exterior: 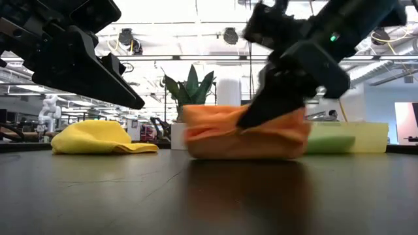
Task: Fold microfiber towels
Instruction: Put the folded orange microfiber cloth into the yellow bin
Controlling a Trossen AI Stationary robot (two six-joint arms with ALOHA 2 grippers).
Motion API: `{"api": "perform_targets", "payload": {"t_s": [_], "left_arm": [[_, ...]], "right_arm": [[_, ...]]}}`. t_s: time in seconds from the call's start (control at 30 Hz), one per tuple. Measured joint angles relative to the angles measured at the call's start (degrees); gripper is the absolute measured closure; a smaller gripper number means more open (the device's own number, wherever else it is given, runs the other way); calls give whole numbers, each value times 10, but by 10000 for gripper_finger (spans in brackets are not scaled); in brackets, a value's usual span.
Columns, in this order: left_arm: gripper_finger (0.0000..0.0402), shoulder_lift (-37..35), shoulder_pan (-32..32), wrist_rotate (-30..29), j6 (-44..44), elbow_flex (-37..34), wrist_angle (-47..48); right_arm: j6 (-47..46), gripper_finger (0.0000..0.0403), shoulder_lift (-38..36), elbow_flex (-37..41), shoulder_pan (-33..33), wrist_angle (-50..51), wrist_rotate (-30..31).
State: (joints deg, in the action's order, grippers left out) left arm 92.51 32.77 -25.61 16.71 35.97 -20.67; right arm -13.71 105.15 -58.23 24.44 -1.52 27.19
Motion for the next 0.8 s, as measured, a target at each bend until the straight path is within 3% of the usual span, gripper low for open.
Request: {"api": "perform_targets", "payload": {"t_s": [0.3,0.53,0.67,0.8], "left_arm": [[268,0,0,0,1,0,0],[268,0,0,0,1,0,-1],[268,0,0,0,1,0,-2],[268,0,0,0,0,0,-2]], "right_arm": [[-271,396,-213,90,25,197,172],[-457,399,-397,118,18,467,299],[-526,399,-470,118,-35,609,316],[-572,399,-487,119,-131,717,313]]}}
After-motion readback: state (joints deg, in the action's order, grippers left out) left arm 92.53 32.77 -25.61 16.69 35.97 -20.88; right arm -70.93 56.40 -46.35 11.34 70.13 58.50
